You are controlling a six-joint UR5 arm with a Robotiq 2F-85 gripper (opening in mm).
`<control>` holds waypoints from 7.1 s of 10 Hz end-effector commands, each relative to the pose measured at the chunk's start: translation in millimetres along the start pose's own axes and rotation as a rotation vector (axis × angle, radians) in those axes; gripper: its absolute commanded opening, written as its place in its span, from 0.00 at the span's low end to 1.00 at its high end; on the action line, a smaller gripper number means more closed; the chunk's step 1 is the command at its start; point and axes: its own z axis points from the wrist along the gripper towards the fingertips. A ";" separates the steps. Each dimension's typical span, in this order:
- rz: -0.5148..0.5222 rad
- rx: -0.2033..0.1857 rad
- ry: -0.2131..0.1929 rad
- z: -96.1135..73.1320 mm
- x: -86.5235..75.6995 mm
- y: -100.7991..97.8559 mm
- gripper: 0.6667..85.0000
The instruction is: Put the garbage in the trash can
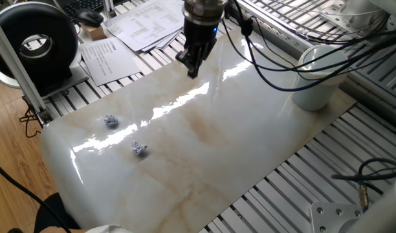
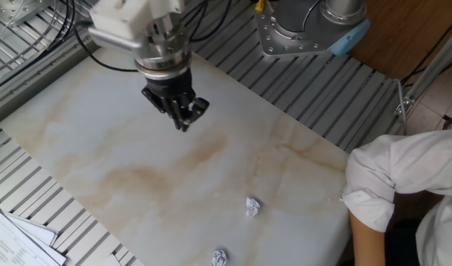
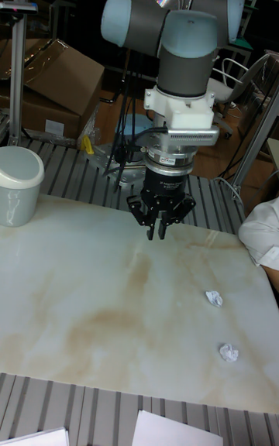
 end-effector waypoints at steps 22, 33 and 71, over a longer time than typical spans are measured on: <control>0.075 0.051 0.006 104.1 -26.2 143.9 0.71; 0.085 0.096 -0.047 166.0 -37.1 157.8 0.70; -0.041 0.209 -0.041 66.1 25.1 15.2 0.01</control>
